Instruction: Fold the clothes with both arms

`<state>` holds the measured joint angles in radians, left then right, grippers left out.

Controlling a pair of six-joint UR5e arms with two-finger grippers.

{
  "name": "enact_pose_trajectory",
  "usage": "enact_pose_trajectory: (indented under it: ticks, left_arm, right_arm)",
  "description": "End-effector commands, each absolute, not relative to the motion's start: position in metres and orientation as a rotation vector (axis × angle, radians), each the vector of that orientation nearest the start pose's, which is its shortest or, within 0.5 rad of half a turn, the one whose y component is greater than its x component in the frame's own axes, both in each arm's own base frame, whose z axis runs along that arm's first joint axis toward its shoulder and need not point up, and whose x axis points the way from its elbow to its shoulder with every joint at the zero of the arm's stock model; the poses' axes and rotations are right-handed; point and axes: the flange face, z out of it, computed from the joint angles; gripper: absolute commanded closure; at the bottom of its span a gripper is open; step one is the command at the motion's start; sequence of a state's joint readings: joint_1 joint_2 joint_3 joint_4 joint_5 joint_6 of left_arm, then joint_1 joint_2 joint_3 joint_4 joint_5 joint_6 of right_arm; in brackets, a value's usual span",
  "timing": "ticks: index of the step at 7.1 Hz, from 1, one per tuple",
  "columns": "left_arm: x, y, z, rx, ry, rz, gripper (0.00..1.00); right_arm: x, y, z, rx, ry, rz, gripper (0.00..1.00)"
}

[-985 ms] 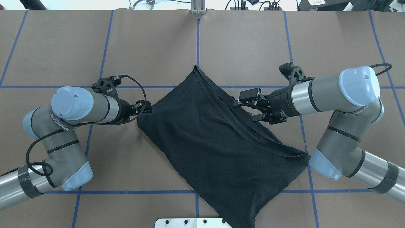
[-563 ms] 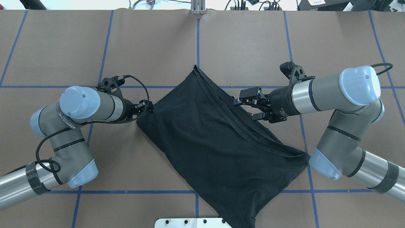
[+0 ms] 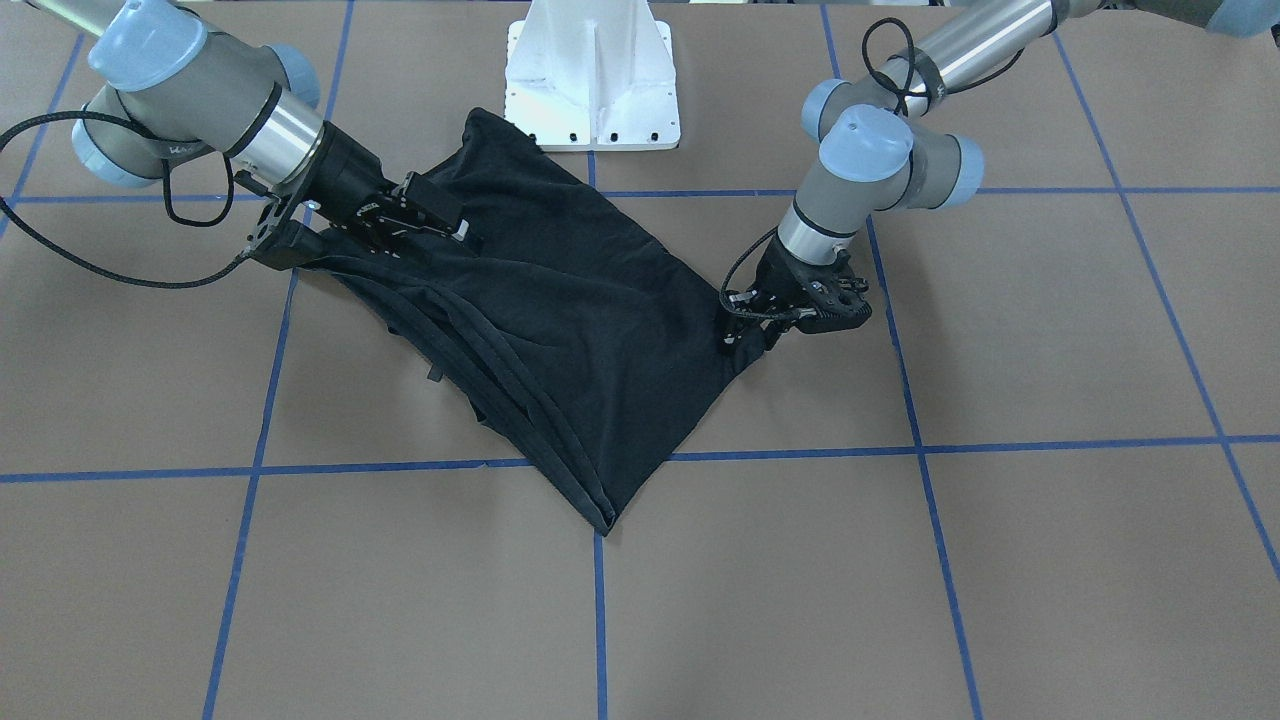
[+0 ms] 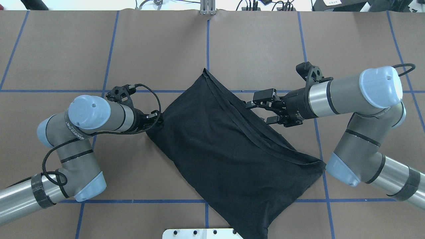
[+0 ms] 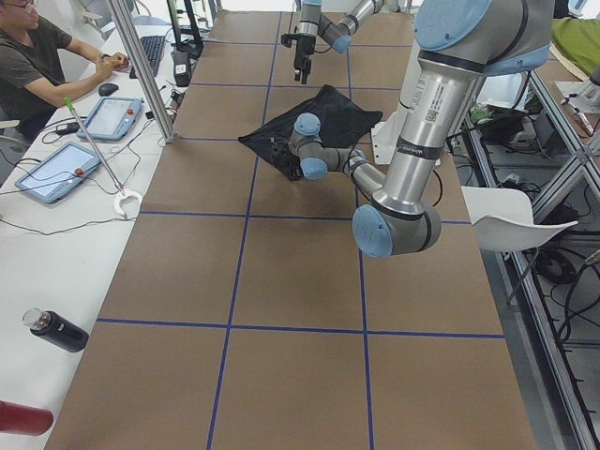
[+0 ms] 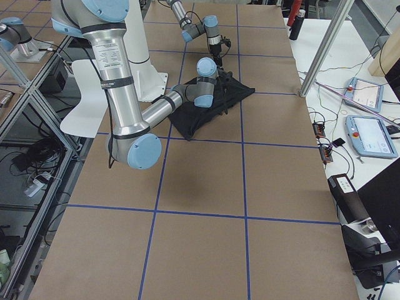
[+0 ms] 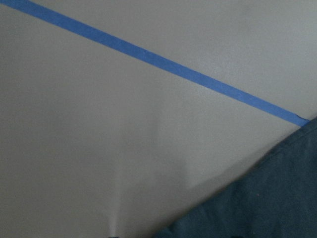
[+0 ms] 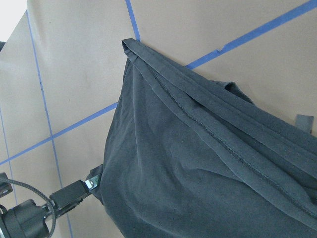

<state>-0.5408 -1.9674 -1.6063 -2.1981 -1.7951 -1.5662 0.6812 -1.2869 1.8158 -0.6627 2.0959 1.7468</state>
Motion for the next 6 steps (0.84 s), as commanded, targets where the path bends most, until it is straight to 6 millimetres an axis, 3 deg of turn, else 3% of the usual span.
enact_pose_trajectory:
  ticks: [1, 4, 6]
  left_arm:
    - [0.502, -0.428, 0.348, 0.088, 1.08, -0.361, 1.0]
    - [0.484, -0.422, 0.325, 0.059, 1.067, -0.352, 1.0]
    - [0.456, -0.459, 0.333, 0.114, 1.044, -0.396, 1.0]
  right_arm:
    - [-0.377, -0.417, 0.284, -0.064, -1.464, 0.325, 0.0]
    - [-0.376, -0.417, 0.284, -0.064, -1.464, 0.325, 0.0]
    - [-0.376, -0.418, 0.286, -0.058, -1.461, 0.334, 0.0]
